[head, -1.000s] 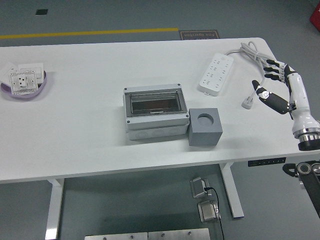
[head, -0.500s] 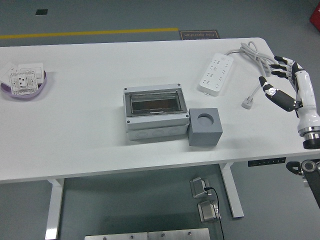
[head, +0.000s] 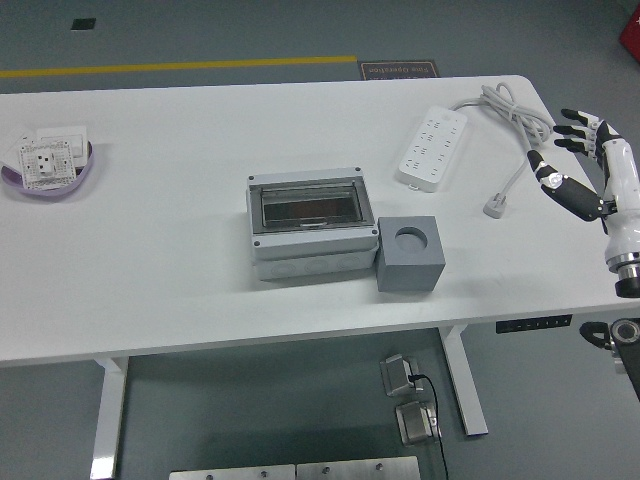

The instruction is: Pick up the cylinder from the cube,place it in the box,flap close box

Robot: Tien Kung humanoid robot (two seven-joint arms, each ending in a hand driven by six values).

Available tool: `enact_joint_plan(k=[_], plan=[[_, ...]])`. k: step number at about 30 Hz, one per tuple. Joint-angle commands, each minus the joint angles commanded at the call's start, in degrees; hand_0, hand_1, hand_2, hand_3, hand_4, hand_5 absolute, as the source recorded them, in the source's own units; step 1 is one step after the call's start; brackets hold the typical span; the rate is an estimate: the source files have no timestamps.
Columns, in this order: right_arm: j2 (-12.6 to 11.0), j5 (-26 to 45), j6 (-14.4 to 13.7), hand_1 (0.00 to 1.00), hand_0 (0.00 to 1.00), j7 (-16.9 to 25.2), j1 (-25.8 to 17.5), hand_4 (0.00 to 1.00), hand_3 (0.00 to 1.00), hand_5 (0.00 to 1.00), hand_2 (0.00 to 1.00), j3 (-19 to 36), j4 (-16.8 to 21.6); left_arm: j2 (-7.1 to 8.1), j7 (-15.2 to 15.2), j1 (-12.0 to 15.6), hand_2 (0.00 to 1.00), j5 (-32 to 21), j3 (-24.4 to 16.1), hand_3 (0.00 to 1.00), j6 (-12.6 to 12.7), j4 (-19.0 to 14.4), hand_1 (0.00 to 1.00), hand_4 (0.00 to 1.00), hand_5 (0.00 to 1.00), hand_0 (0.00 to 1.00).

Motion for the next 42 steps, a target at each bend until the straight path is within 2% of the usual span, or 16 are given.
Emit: enact_joint_plan(k=[7,9,12,13,16,18,20,22,24,25,28,30,33,35,42], plan=[[-0.1,0.2,-0.1,0.652,0.705,-0.1,0.2,0.796,0.781,0.317,0.726,0.2,-0.2,-0.58,0.8,0.4,0.732,1.1,-0.8,0.837,-0.4,0.0,0.730,0.735,0.379,0.709],[0.1,0.1,0.0,0.652,0.705,-0.2,0.4,0.796,0.781,0.317,0.726,0.2,-0.6,-0.46,0.1,0.7,0.732,-0.6,0.3,0.837,-0.2,0.0,0.730,0.735,0.379,0.709],[-0.1,0.5,-0.2,0.652,0.705,-0.1,0.4,0.794,0.776,0.317,0.726,0.1,-0.7,-0.45,0.8,0.5,0.733,1.5,-1.4,0.837,-0.4,0.0,0.730,0.734,0.379,0.710],[-0.1,0.5,-0.1,0.652,0.705,-0.1,0.5,0.794,0.776,0.317,0.726,0.1,-0.9,-0.35,0.2,0.6,0.733,0.2,-0.2,0.837,-0.4,0.0,0.730,0.734,0.379,0.710],[-0.3,0.6,-0.2,0.652,0.705,-0.3,0.8,0.794,0.776,0.317,0.726,0.1,-1.2,-0.28,0.2,0.4,0.733,0.7,-0.8,0.837,-0.5,0.0,0.730,0.734,0.379,0.710],[-0.2,0.8,-0.1,0.650,0.704,-0.3,0.9,0.794,0.755,0.335,0.724,0.2,-1.6,-0.18,-0.6,0.3,0.732,-1.3,0.9,0.836,-0.7,0.0,0.729,0.734,0.378,0.709],[-0.3,0.3,0.0,0.650,0.704,-0.5,1.2,0.794,0.755,0.335,0.724,0.1,-1.7,-0.14,-1.1,0.4,0.732,-0.8,-0.1,0.836,-0.5,0.0,0.729,0.734,0.378,0.709],[-0.5,1.2,-0.2,0.650,0.704,-0.2,1.0,0.794,0.755,0.335,0.724,0.1,-1.8,-0.33,-0.7,0.0,0.732,-1.0,0.3,0.836,-1.0,0.0,0.729,0.734,0.378,0.709],[-0.5,0.7,-0.1,0.650,0.703,-0.6,1.2,0.783,0.730,0.333,0.721,0.3,-2.1,-0.29,-2.0,0.1,0.730,-2.3,1.1,0.836,-1.1,0.0,0.729,0.734,0.379,0.708],[-0.6,1.2,-0.3,0.650,0.703,-0.3,1.0,0.783,0.730,0.333,0.721,0.3,-2.0,-0.44,-1.6,-0.2,0.730,-1.2,0.1,0.836,-1.1,0.0,0.729,0.734,0.379,0.708],[-0.6,0.9,-0.1,0.650,0.703,-0.6,1.1,0.783,0.730,0.333,0.721,0.4,-2.6,-0.54,-2.8,-0.1,0.730,-3.9,2.2,0.836,-1.7,0.0,0.729,0.734,0.379,0.708],[-0.7,1.2,-0.4,0.647,0.699,-0.5,1.0,0.776,0.700,0.334,0.717,0.3,-2.4,-0.71,-2.1,-0.2,0.730,-2.4,0.8,0.836,-1.5,0.0,0.726,0.734,0.378,0.708],[-0.6,0.7,-0.3,0.647,0.699,-0.7,1.4,0.776,0.700,0.334,0.717,0.2,-2.6,-0.69,-2.8,0.1,0.730,-4.0,1.9,0.836,-1.6,0.0,0.726,0.734,0.378,0.708],[-0.7,1.1,-0.6,0.647,0.697,-0.4,1.4,0.763,0.690,0.327,0.715,0.1,-2.4,-0.79,-2.1,0.0,0.728,-2.5,0.8,0.834,-1.5,0.0,0.722,0.733,0.379,0.706],[-0.7,2.6,-0.7,0.647,0.696,0.1,1.3,0.751,0.682,0.325,0.715,-0.4,-2.4,-0.90,-2.7,0.3,0.726,-3.8,1.9,0.831,-1.5,0.0,0.721,0.732,0.379,0.704]])
